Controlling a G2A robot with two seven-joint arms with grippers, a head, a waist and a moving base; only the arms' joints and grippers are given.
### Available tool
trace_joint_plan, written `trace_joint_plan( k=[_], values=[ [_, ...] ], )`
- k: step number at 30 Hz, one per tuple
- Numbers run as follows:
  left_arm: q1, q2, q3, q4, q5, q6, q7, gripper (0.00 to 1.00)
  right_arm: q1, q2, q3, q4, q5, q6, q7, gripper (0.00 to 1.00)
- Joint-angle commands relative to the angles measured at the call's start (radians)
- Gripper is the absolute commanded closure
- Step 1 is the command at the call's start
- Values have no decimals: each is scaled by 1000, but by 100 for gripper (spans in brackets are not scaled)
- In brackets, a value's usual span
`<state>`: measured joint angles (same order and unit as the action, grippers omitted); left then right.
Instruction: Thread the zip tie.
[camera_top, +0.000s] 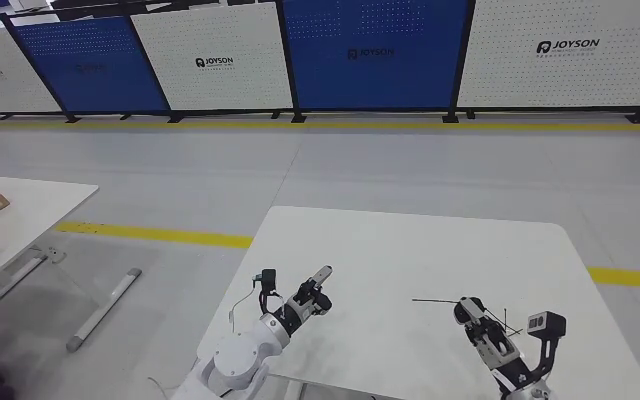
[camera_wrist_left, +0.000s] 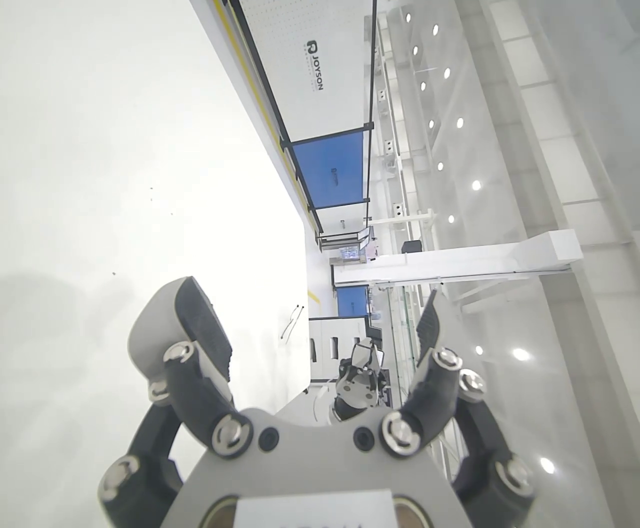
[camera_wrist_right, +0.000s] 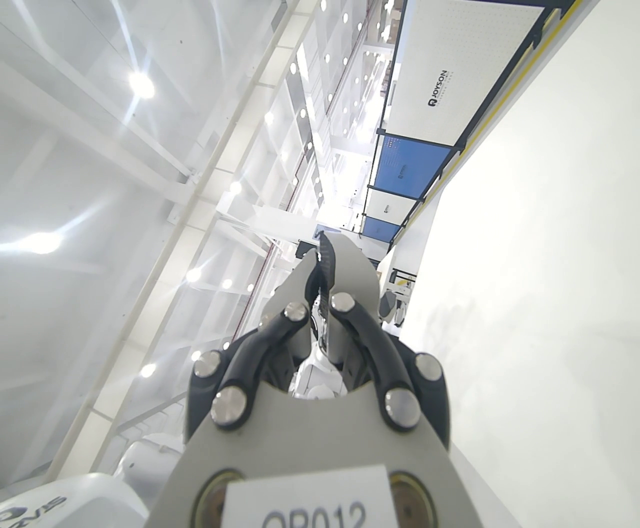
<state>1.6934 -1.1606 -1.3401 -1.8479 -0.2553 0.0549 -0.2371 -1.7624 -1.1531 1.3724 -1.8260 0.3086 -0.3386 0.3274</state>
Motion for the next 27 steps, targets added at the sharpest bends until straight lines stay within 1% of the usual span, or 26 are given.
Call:
trace_joint_plan(
  k=[1, 3, 5, 8, 9, 10, 11, 14, 15, 17, 21, 24, 27],
  values=[
    [-12, -2, 19, -3, 8, 13, 1, 0, 0, 0, 0, 0, 0, 0, 0, 100],
    [-26, -6, 55, -14, 22, 21, 10, 0, 0, 0, 0, 0, 0, 0, 0, 100],
    [-40, -11, 98, -15, 30, 30, 5, 0, 0, 0, 0, 0, 0, 0, 0, 100],
    [-68, -17, 161, 4, 62, 53, 5, 0, 0, 0, 0, 0, 0, 0, 0, 100],
    [-84, -22, 188, 16, 76, 57, 25, 0, 0, 0, 0, 0, 0, 0, 0, 100],
    [-95, -26, 203, 25, 68, 57, 45, 0, 0, 0, 0, 0, 0, 0, 0, 100],
    [-102, -28, 209, 31, 60, 54, 54, 0, 0, 0, 0, 0, 0, 0, 0, 100],
    [-102, -28, 209, 31, 60, 54, 54, 0, 0, 0, 0, 0, 0, 0, 0, 100],
    [-102, -28, 209, 31, 60, 54, 54, 0, 1, -1, 2, 5, -3, 12, -19, 100],
    [-102, -28, 209, 31, 60, 54, 54, 0, 2, -3, -3, 0, -48, 30, -68, 100],
    [-102, -28, 209, 31, 60, 54, 54, 0, 18, -15, -65, -2, -123, 64, -147, 100],
    [-102, -28, 209, 31, 60, 54, 54, 0, 40, -26, -129, -1, -222, 97, -231, 100],
    [-102, -28, 209, 31, 60, 54, 54, 0, 42, -27, -135, -1, -228, 100, -239, 100]
  ],
)
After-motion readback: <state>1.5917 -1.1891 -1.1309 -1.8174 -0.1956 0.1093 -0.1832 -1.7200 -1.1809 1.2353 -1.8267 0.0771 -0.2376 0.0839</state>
